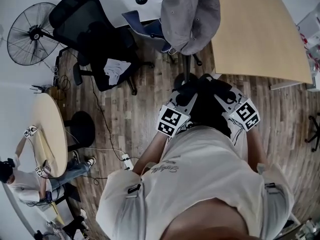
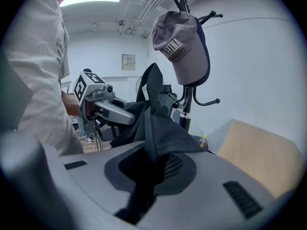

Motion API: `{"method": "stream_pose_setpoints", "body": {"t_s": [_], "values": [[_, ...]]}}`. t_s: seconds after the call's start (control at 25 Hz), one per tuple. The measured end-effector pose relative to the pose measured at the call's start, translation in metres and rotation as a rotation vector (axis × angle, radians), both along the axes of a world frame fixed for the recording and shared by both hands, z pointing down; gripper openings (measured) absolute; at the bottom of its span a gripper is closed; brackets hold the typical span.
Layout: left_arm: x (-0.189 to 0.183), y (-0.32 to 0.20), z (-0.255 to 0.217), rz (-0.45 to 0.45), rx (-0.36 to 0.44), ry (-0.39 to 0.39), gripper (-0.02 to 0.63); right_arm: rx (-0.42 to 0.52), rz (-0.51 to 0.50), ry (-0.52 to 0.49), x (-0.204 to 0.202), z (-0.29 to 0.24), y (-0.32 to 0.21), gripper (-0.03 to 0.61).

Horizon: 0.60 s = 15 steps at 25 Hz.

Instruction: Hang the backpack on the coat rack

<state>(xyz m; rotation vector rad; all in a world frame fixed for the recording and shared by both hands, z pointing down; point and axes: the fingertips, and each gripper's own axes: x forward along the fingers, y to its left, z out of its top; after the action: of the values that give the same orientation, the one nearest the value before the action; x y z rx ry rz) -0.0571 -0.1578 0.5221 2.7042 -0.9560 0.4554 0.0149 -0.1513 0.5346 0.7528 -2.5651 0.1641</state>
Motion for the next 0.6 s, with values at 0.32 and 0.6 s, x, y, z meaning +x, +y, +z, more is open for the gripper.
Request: {"method": "stream_pose_setpoints", "body": {"t_s": [0.32,0.6], "values": [[-0.004,-0.025,0.017,-0.026,-0.025,-0.038,0.043,-0.053,-0.009,-0.014,-0.005,0.020,-0.025,0.031],[-0.007,-0.048,0.025,-0.076,-0.051,-0.023,0.044,-0.067,-0.066,0.001,-0.007,0.027,-0.051,0.031]]}}
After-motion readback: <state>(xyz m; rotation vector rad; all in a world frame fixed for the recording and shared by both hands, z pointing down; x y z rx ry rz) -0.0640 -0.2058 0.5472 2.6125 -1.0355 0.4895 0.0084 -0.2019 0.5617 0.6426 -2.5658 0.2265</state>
